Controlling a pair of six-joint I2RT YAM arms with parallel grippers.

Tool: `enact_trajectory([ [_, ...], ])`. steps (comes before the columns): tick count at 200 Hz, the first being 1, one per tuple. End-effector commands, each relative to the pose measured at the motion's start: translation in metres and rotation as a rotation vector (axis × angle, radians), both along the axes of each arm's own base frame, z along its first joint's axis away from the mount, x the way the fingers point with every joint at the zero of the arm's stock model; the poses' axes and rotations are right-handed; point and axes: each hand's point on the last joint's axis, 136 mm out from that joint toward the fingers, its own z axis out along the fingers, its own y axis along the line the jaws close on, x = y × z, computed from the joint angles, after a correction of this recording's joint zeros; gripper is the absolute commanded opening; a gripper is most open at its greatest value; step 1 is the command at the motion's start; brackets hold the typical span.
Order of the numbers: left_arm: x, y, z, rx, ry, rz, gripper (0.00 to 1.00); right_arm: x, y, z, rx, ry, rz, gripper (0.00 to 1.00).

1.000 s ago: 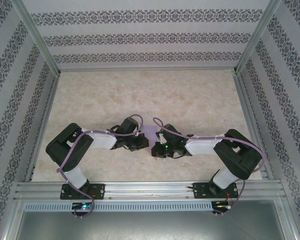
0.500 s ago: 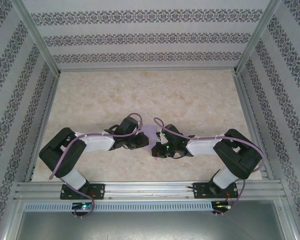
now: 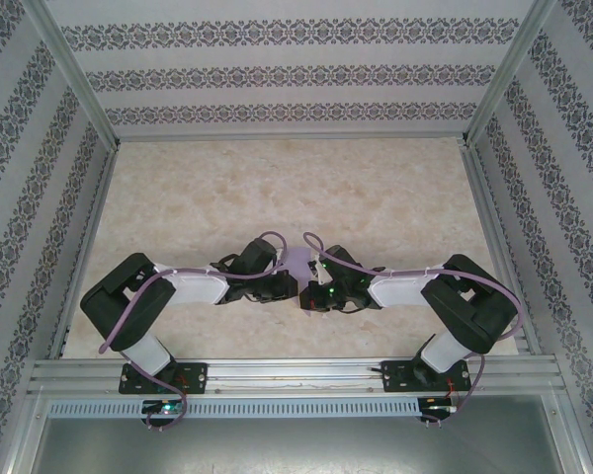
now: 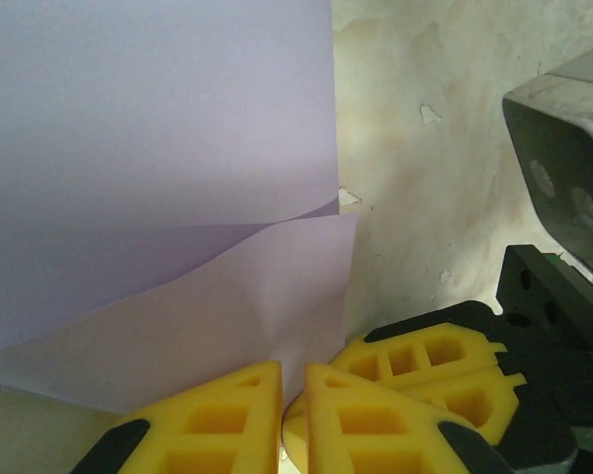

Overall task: Fold a paper plane with a square sheet of paper (fold left side to right side)
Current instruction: Third fold the triangle at the center of the table.

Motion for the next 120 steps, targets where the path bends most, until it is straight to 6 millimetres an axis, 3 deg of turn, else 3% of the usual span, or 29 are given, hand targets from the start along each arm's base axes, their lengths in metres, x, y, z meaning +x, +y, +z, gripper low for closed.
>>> enact_trajectory([
  [1,0.0,-0.005,-0.004,-0.022,-0.006,0.002,0.14,-0.018,-0.058,-0.056,-0.289,0.093,-0.065,0.0],
  [120,0.0,0.03,-0.044,0.163,0.037,0.104,0.13,-0.026,-0.072,-0.059,-0.39,0.118,-0.036,0.0],
])
